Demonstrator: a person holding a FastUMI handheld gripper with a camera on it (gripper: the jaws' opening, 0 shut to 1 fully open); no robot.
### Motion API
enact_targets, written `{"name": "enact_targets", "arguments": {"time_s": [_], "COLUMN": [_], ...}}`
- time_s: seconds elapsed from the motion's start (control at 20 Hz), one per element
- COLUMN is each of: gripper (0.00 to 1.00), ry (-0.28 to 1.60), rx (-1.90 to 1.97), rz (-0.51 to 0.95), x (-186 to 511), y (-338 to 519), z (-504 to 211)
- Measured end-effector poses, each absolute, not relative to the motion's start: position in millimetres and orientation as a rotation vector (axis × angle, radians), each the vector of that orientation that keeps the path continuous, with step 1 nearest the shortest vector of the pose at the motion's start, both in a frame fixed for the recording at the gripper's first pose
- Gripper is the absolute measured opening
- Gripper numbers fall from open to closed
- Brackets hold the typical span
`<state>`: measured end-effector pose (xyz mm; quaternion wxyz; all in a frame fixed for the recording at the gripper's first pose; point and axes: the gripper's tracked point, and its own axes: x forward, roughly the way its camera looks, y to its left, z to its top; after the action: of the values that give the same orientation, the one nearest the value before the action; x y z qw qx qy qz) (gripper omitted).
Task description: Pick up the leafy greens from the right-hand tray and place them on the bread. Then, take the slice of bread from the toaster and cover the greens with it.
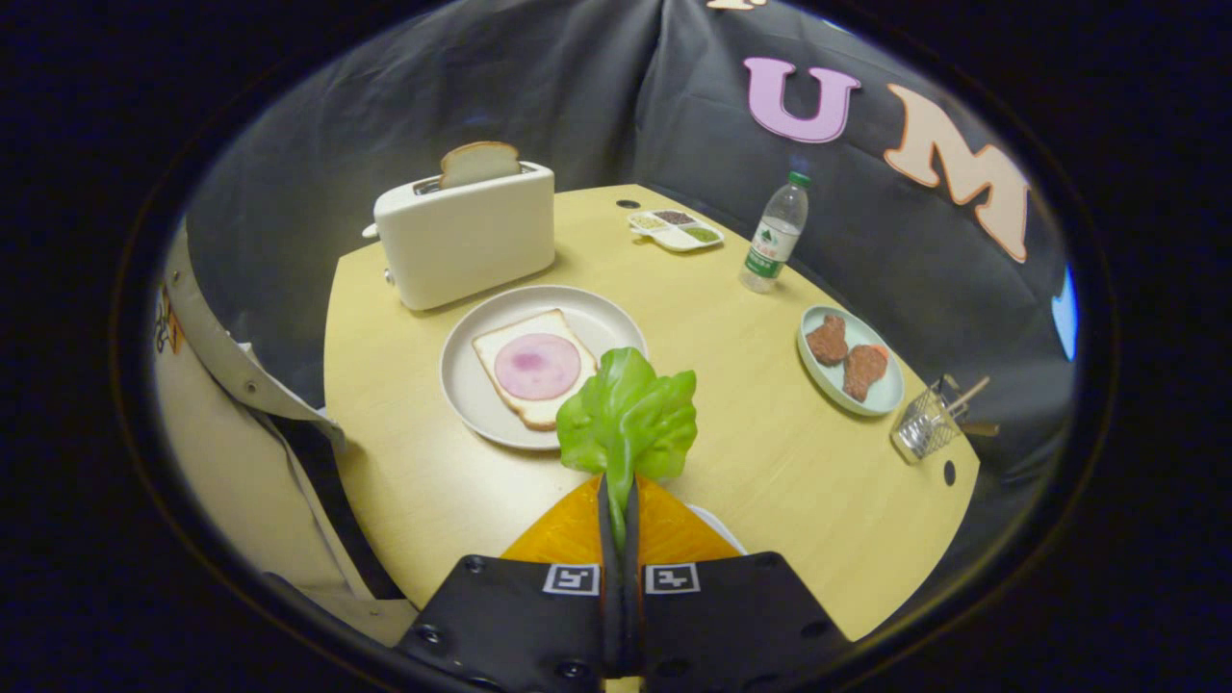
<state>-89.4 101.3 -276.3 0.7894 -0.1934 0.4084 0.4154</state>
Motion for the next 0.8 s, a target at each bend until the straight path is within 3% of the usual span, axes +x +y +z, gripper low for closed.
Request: {"name": "enact_targets", "arguments": {"time_s": [0.8], "gripper": [0.04], "ry": [0.848], "rx": [-0.486], "rz": [1.05], "x": [-85.0], "y": [209.3], "z": [-279.7]}}
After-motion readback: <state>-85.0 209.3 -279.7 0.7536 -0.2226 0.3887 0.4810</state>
